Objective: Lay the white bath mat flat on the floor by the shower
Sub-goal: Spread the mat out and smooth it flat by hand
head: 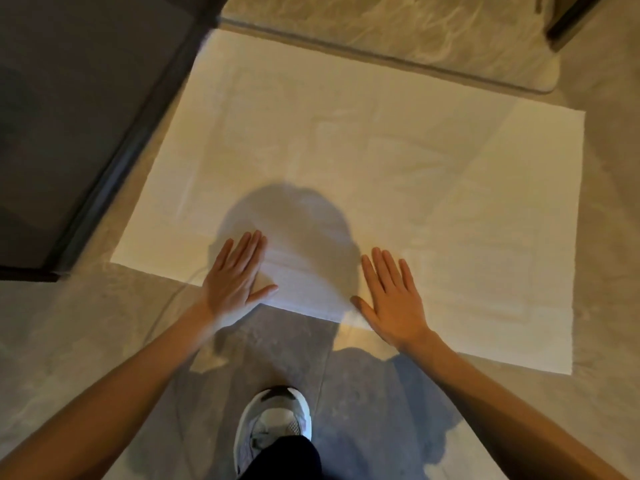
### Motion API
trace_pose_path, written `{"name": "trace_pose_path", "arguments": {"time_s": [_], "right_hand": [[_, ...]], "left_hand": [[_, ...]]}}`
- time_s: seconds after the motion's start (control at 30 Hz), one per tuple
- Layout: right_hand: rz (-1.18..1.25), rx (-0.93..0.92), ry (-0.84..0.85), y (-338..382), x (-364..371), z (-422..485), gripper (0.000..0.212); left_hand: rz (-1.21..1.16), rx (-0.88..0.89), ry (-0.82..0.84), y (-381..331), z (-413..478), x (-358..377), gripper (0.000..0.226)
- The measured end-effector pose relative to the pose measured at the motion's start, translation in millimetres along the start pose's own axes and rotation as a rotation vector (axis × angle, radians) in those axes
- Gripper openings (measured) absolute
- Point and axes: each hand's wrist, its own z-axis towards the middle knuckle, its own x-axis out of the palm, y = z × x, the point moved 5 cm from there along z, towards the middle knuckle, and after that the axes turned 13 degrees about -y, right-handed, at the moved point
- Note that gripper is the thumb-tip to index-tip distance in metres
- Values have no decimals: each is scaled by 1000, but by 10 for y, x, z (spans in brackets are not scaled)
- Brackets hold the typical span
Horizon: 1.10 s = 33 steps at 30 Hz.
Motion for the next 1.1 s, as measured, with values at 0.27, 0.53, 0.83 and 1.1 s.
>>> {"name": "trace_pose_path", "arguments": {"time_s": [0.27, 0.53, 0.83, 1.1], "right_hand": [[-5, 217, -59, -512, -282, -127, 72], [-42, 311, -6, -870, -154, -234, 77], [-43, 513, -64, -1372, -149, -867, 74], [72, 765, -134, -1731, -356, -1282, 83]], "left_hand": [[-54, 138, -45, -690, 439, -243, 85], [-61, 364, 77, -1652, 992, 145, 84], [-42, 361, 56, -1647, 947, 136, 84], [-49, 424, 61, -1714, 1079, 78, 86]]}}
